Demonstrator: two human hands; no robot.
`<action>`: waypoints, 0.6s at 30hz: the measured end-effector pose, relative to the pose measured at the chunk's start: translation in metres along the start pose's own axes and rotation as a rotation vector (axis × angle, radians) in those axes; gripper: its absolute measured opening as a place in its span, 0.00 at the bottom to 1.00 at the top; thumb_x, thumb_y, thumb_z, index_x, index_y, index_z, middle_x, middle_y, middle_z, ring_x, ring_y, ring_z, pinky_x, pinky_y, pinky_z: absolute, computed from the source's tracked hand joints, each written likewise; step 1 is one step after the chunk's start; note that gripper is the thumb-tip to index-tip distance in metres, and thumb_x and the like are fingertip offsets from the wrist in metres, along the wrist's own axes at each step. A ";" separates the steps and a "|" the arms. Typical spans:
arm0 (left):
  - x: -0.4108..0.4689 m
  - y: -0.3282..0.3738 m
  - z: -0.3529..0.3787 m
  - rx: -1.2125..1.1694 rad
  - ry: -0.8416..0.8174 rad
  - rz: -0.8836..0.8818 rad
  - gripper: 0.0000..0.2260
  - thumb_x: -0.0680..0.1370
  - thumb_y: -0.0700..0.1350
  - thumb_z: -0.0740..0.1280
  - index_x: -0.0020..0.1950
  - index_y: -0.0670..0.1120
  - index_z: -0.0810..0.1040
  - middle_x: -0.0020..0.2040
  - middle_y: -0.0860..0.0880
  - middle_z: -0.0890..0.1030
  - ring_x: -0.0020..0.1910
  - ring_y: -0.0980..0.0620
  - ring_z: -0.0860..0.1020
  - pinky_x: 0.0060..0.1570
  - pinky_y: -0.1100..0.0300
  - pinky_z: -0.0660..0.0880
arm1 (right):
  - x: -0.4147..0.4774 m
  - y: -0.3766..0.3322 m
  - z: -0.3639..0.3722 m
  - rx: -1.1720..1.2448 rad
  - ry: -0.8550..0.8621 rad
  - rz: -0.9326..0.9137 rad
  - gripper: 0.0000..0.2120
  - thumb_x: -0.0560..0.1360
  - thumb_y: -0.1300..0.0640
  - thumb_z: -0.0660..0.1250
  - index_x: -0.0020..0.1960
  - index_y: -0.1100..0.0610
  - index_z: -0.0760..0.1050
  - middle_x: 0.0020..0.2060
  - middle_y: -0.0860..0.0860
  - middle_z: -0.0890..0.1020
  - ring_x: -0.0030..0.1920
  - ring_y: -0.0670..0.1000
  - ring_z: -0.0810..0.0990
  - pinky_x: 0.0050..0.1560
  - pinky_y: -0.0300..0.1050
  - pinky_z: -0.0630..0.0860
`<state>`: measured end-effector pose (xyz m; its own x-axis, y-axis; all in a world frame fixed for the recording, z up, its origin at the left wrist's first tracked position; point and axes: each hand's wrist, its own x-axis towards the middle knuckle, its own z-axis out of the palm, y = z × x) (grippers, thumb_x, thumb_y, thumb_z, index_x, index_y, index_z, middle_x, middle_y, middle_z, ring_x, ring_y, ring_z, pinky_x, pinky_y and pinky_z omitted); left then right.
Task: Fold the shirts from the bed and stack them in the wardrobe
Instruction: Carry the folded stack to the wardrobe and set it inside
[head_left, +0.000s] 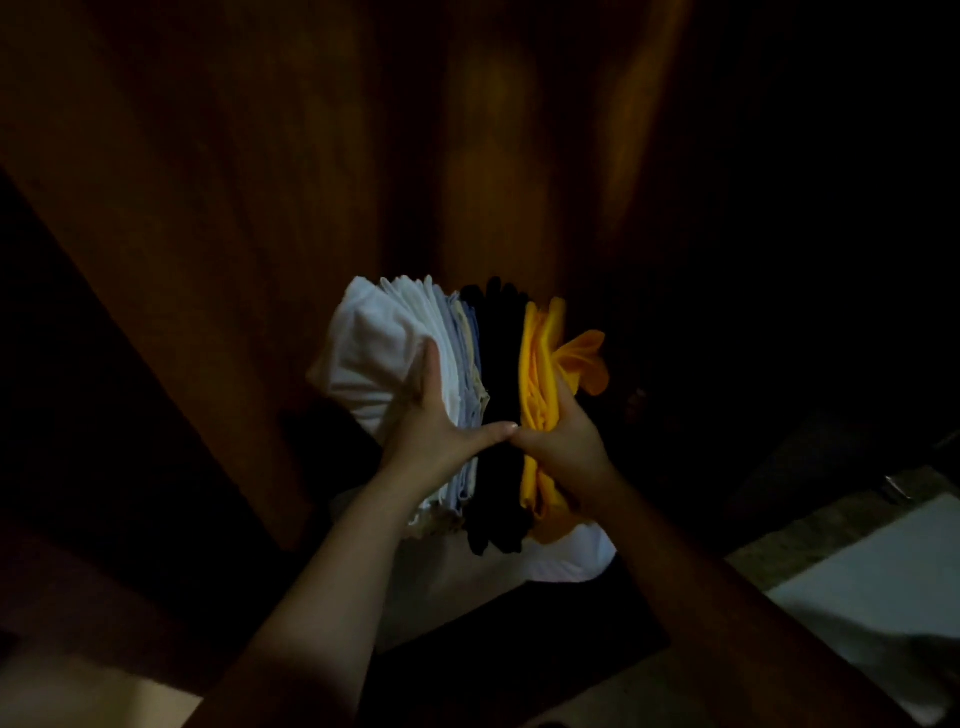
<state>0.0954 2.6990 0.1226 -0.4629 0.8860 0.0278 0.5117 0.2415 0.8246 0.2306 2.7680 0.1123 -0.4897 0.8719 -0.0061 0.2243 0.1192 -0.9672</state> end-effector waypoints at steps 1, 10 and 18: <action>0.004 -0.014 0.006 0.016 0.022 0.003 0.54 0.67 0.58 0.74 0.75 0.57 0.34 0.78 0.49 0.42 0.76 0.46 0.48 0.72 0.50 0.58 | 0.007 0.014 0.007 0.021 -0.017 -0.030 0.46 0.62 0.50 0.75 0.75 0.48 0.57 0.64 0.49 0.74 0.64 0.51 0.74 0.64 0.54 0.72; 0.018 -0.136 0.059 0.232 0.084 0.073 0.57 0.63 0.63 0.74 0.73 0.58 0.30 0.78 0.50 0.40 0.76 0.45 0.50 0.70 0.52 0.61 | 0.044 0.161 0.069 0.194 -0.079 -0.094 0.37 0.70 0.68 0.71 0.73 0.56 0.59 0.56 0.48 0.74 0.55 0.46 0.75 0.45 0.26 0.74; 0.025 -0.158 0.059 0.586 0.016 -0.071 0.62 0.54 0.71 0.68 0.72 0.57 0.28 0.77 0.38 0.50 0.74 0.41 0.58 0.68 0.51 0.65 | 0.060 0.215 0.121 0.370 -0.147 0.053 0.33 0.70 0.67 0.71 0.72 0.60 0.62 0.64 0.55 0.72 0.63 0.52 0.73 0.48 0.31 0.73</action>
<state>0.0459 2.7062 -0.0407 -0.5189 0.8548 -0.0037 0.7918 0.4822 0.3749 0.1475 2.7882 -0.1266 -0.6071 0.7917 -0.0691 -0.0525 -0.1267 -0.9906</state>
